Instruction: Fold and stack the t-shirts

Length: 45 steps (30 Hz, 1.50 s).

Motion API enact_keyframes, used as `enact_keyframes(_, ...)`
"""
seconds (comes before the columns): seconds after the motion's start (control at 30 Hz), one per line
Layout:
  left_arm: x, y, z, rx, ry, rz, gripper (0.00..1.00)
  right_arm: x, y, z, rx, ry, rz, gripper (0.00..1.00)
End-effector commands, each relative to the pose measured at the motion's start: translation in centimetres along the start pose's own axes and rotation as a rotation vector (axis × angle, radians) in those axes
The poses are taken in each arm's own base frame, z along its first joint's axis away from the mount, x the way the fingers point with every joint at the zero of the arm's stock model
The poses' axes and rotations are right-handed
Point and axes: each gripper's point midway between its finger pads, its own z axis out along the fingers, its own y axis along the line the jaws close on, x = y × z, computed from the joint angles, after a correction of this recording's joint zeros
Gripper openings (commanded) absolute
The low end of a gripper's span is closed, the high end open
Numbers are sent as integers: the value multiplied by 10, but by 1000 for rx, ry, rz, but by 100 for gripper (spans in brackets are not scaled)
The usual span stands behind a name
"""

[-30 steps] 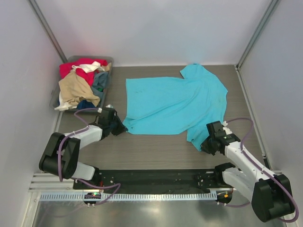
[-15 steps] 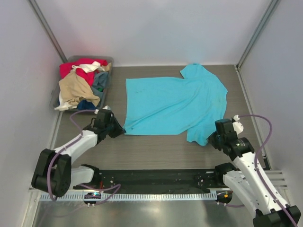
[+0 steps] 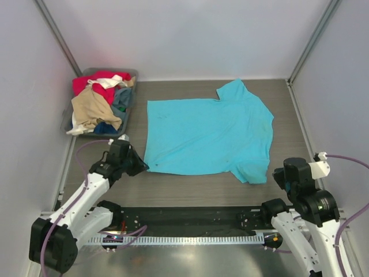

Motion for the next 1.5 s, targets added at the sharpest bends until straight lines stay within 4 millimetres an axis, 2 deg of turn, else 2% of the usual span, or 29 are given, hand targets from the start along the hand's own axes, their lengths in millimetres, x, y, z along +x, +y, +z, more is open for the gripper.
enact_keyframes(0.0,12,9,-7,-51,38,-20,0,-36,-5,-20,30,-139,52,1)
enact_keyframes(0.07,9,6,-9,-47,36,-15,0,-42,9,-18,-1,-147,10,1)
enact_keyframes(0.17,-1,-2,-12,-46,22,-3,0,-28,35,0,-24,-61,-73,1)
enact_keyframes(0.2,-2,-2,-11,-59,26,1,0,-18,40,8,-20,-13,-99,1)
enact_keyframes(0.3,-10,-12,-12,-48,24,11,0,-6,51,22,-62,27,-136,1)
enact_keyframes(0.33,-11,-12,-10,-53,28,16,0,8,54,29,-64,89,-161,9)
enact_keyframes(0.37,-12,-13,-10,-53,28,18,0,23,50,40,-44,142,-188,50)
enact_keyframes(0.4,-13,-12,-9,-53,21,19,0,37,45,47,-19,201,-217,55)
enact_keyframes(0.43,-13,-12,-8,-56,16,20,0,60,41,54,5,306,-247,59)
enact_keyframes(0.47,-12,-8,-6,-62,16,17,0,78,32,64,15,361,-261,69)
enact_keyframes(0.57,-10,-8,1,-47,16,3,0,100,9,72,92,427,-274,74)
enact_keyframes(0.6,-9,-7,3,-48,17,1,0,101,2,73,111,424,-281,75)
enact_keyframes(0.63,-7,-7,5,-45,24,2,0,104,0,71,107,431,-288,99)
enact_keyframes(0.77,-5,-6,13,-20,21,-4,0,105,0,69,138,418,-269,100)
enact_keyframes(0.9,3,-5,22,-7,57,12,0,123,-2,70,192,461,-293,97)
enact_keyframes(0.97,5,-8,26,7,72,19,0,132,-2,71,202,467,-283,90)
enact_keyframes(1.1,8,-8,31,17,94,27,0,136,-5,78,228,442,-281,74)
enact_keyframes(1.2,9,-10,34,32,103,28,0,146,-14,86,261,455,-284,59)
enact_keyframes(1.23,11,-9,37,27,114,28,0,148,-17,90,269,453,-289,48)
enact_keyframes(1.27,10,-9,37,29,113,30,0,148,-19,92,277,446,-294,42)
enact_keyframes(1.33,13,-8,40,25,126,30,0,147,-20,95,278,431,-297,36)
enact_keyframes(1.4,13,-8,41,24,130,33,0,149,-23,97,290,435,-312,36)
enact_keyframes(1.47,14,-7,42,23,131,31,0,152,-26,100,299,441,-323,27)
